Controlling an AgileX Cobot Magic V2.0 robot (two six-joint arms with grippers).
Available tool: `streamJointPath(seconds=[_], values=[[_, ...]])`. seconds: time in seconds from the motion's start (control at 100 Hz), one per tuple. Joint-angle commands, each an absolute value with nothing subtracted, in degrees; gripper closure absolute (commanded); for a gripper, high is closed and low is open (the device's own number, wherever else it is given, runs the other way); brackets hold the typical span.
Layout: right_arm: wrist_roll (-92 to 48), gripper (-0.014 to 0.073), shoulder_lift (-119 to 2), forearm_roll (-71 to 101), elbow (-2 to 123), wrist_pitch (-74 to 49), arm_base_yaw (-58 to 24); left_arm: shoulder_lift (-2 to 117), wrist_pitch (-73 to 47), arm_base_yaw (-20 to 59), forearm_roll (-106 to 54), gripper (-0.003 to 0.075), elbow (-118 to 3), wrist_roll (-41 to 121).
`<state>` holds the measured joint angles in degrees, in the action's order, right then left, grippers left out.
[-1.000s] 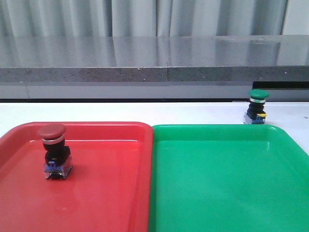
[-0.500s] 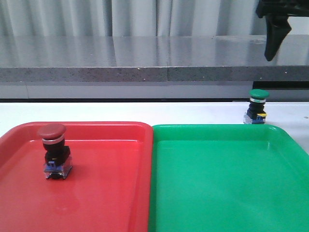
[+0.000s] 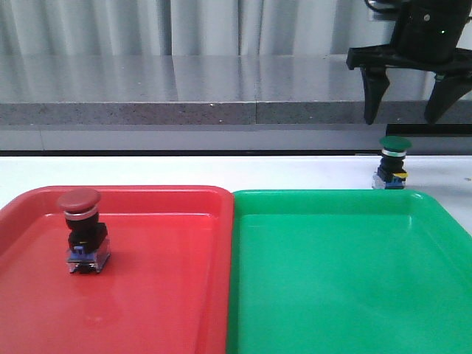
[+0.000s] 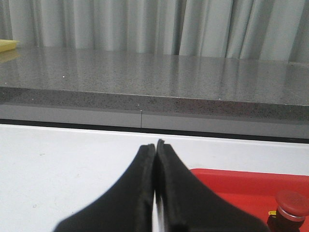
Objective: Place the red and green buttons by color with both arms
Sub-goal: 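Lower the right gripper over the green-capped button and close on it, then lift the green-capped button with the right gripper over the green tray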
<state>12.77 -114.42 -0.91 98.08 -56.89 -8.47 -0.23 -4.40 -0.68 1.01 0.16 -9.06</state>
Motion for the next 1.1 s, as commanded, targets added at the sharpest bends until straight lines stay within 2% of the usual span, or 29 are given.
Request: streamJointPath(seconds=[0.0, 0.41, 0.46, 0.65, 0.72, 0.81, 1.09], values=[[12.2, -0.0001, -113.4, -0.9, 101.0, -56.0, -8.4, -2.2, 0.0, -0.8, 0.5, 0.0741, 0.7, -9.0], [12.2, 0.0007, -117.4, -0.9, 101.4, -56.1, -8.4, -2.2, 0.0, -0.8, 0.5, 0.0741, 0.7, -9.0], [12.2, 0.004, -117.4, -0.9, 101.4, -56.1, -8.4, -2.2, 0.0, -0.8, 0.5, 0.0741, 0.7, -9.0], [12.2, 0.0267, -117.4, -0.9, 101.4, -56.2, -8.4, -2.2, 0.0, -0.8, 0.5, 0.0741, 0.7, -9.0], [12.2, 0.0318, -117.4, -0.9, 101.4, -56.4, -8.4, -2.2, 0.0, -0.8, 0.5, 0.0741, 0.7, -9.0], [12.2, 0.0345, -117.4, -0.9, 101.4, -56.4, -8.4, -2.2, 0.0, -0.8, 0.5, 0.0741, 0.7, -9.0], [12.2, 0.0346, -117.2, -1.0, 101.4, -57.4, -8.4, -2.2, 0.0, -0.8, 0.5, 0.0741, 0.7, -9.0]])
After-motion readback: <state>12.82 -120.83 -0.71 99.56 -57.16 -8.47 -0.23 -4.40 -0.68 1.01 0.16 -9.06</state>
